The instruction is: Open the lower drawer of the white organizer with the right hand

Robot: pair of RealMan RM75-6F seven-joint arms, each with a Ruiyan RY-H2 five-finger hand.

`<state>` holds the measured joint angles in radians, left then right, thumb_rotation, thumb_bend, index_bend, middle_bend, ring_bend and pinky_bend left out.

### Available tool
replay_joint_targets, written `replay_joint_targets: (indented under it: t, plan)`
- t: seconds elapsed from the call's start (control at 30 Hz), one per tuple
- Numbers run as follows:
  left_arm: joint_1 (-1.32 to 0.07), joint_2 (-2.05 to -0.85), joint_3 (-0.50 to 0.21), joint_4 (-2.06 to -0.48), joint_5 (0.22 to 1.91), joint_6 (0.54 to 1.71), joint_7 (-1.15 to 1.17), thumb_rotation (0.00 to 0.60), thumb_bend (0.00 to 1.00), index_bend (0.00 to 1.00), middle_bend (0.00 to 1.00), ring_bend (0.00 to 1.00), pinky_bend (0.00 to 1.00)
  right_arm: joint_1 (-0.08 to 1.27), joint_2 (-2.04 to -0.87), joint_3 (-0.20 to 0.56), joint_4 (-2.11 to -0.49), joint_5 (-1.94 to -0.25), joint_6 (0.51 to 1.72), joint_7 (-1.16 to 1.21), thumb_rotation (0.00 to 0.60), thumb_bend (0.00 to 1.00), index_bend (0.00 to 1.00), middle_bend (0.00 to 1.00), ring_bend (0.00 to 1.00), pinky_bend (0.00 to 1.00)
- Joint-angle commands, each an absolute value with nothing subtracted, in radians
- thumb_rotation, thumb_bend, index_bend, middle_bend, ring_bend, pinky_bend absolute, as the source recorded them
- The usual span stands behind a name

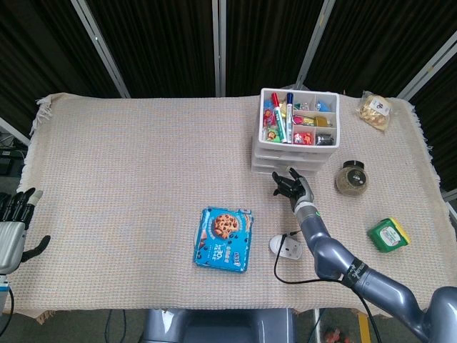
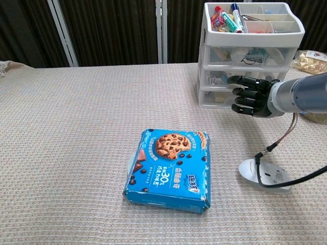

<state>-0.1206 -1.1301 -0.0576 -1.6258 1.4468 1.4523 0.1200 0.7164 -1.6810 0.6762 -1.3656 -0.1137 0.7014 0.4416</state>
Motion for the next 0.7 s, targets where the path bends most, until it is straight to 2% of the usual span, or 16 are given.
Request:
replay_joint_targets:
  t: [0.03, 0.7]
  plan:
    - [-0.121, -1.130, -0.057, -1.625, 1.447, 1.452, 0.119, 0.600, 0.31, 0.02, 0.00, 0.00, 0.00, 0.717, -1.681, 0.674, -1.367, -0.113, 0.700, 0.439, 0.600, 0.31, 0.34, 0.84, 0.88, 0.68]
    - [-0.121, -1.131, -0.058, -1.626, 1.446, 1.453, 0.125, 0.600, 0.32, 0.02, 0.00, 0.00, 0.00, 0.664, -1.654, 0.638, -1.457, -0.137, 0.688, 0.449, 0.600, 0.32, 0.37, 0.84, 0.88, 0.68]
